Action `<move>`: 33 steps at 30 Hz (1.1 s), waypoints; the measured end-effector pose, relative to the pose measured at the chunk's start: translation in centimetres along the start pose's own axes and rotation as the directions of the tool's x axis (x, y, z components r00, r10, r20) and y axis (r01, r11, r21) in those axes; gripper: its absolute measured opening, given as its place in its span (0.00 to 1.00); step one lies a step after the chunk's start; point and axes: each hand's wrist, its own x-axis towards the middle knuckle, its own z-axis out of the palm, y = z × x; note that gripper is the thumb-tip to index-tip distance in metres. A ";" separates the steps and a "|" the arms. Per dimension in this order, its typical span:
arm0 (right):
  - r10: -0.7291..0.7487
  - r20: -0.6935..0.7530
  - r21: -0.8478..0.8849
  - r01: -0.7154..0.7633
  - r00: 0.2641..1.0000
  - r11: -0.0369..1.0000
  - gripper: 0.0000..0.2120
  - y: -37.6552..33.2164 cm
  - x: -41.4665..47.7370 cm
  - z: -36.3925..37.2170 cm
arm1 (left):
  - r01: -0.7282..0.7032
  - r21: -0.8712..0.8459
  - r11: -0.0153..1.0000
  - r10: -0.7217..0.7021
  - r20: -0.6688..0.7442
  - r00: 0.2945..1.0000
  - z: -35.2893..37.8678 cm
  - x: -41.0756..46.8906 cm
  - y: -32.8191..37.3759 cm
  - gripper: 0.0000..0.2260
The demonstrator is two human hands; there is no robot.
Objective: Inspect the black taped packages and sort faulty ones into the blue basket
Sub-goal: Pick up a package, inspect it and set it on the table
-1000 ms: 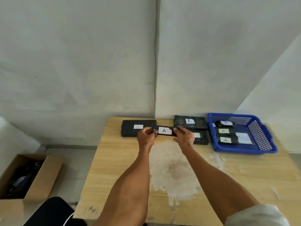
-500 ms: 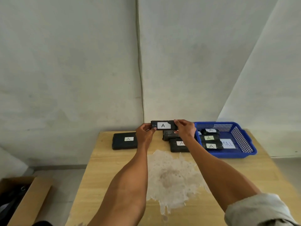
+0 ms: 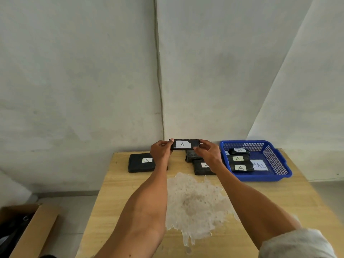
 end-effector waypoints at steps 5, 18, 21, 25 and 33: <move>-0.010 -0.020 -0.013 0.010 1.000 1.000 0.27 -0.7 0.2 -0.3 | -0.007 -0.045 0.999 0.008 0.027 1.000 0.4 -0.3 0.7 0.10; -0.009 -0.073 -0.038 0.006 0.997 0.999 0.26 -1.0 0.6 -1.8 | -0.070 0.056 0.996 0.067 0.061 0.996 2.3 0.1 0.9 0.10; 0.013 -0.090 -0.050 -0.018 0.996 0.999 0.26 -0.8 0.6 -2.0 | -0.067 0.028 0.997 0.064 0.089 0.994 2.6 0.0 0.7 0.08; 0.099 -0.107 -0.006 -0.100 0.989 0.995 0.23 -0.7 0.6 -2.4 | -0.018 -0.082 0.997 0.034 0.203 0.979 2.9 -0.6 0.7 0.05; 0.057 -0.172 0.016 -0.056 0.983 0.998 0.16 -1.3 0.9 -1.9 | 0.237 -0.229 0.944 -0.195 0.189 0.962 3.0 -0.6 0.3 0.10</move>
